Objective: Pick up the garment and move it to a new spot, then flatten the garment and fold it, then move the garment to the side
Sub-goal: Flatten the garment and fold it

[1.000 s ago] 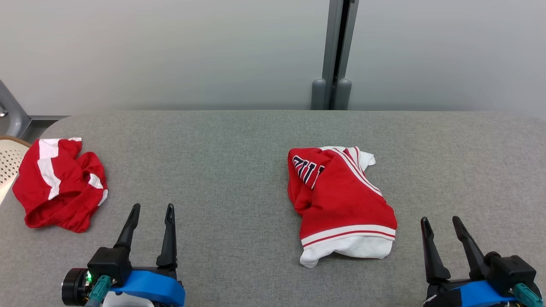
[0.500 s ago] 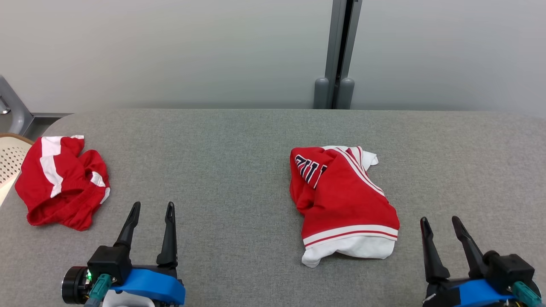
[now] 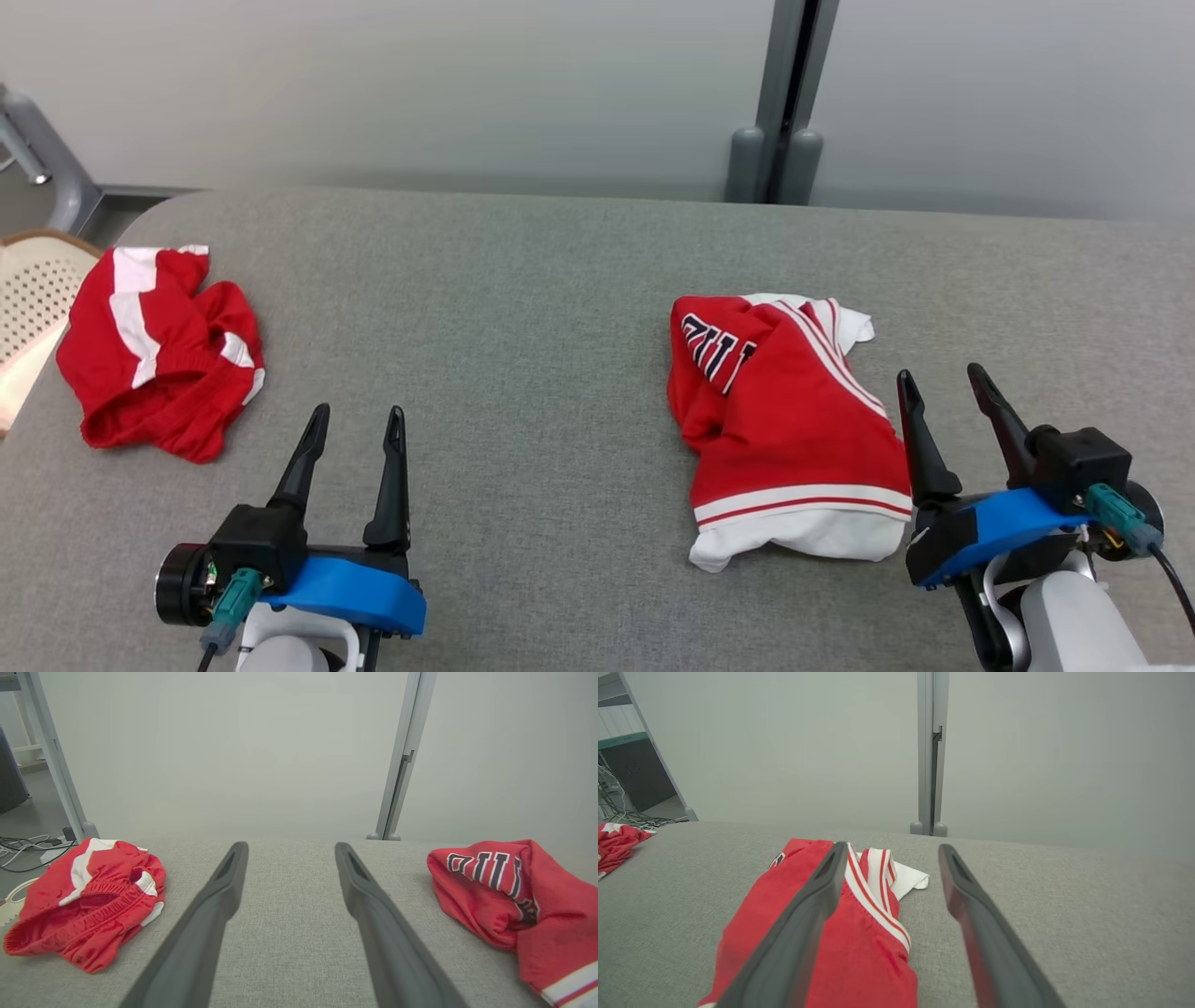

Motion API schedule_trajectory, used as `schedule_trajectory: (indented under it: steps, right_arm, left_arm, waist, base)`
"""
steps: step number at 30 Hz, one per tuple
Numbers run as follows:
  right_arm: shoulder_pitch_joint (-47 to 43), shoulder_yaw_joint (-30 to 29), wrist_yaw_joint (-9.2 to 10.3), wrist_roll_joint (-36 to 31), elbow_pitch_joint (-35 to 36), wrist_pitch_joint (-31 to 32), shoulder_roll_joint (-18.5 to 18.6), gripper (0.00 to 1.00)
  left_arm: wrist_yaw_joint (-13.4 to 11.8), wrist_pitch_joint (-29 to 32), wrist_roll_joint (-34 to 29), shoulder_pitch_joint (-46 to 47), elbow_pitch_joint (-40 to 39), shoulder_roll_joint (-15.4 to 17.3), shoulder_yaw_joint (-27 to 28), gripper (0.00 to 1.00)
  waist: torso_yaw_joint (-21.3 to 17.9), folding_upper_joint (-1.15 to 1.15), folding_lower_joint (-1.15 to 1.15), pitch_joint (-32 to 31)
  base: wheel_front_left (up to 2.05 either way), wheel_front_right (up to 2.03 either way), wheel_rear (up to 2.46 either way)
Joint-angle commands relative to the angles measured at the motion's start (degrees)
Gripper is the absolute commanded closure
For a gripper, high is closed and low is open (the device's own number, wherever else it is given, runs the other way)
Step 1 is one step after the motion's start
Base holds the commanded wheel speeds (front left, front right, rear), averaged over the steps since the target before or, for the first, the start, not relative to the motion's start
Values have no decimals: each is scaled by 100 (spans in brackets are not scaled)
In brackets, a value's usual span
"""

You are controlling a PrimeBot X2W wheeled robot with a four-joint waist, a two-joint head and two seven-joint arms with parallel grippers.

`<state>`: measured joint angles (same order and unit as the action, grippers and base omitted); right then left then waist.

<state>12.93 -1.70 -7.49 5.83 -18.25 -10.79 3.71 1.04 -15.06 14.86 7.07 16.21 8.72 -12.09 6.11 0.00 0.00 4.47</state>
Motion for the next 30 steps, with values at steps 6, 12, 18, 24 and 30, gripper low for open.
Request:
schedule_trajectory:
  steps: [6, 12, 18, 24, 30]
  right_arm:
    - [264, -24, 0, 85, -1021, -118, 109, 0]
    - [368, -42, 0, 163, -2091, -267, 70, 0]
    - [477, -25, 0, 333, -2814, -391, -17, 0]
    - [487, 464, -4, 738, -3096, -413, -107, 100]
    - [438, 458, -1, 945, -2569, -435, -63, 100]
  left_arm:
    - [83, -17, -65, 198, 35, -62, 6, 0]
    - [105, -17, -112, 254, 47, -127, 17, 0]
    - [157, -17, -154, 285, 102, -163, 39, 0]
    - [182, -17, -191, 275, 128, -196, 54, 0]
    - [188, -17, -213, 201, 142, -190, 117, 0]
  waist:
    - [249, 0, 0, 260]
    - [356, 0, 0, 344]
    - [407, 0, 0, 348]
    - [385, 0, 0, 294]
    - [270, 0, 0, 213]
  base:
    - [0, 0, 0]
    - [0, 0, 0]
    - [0, 0, 0]
    - [0, 0, 0]
    - [0, 0, 0]
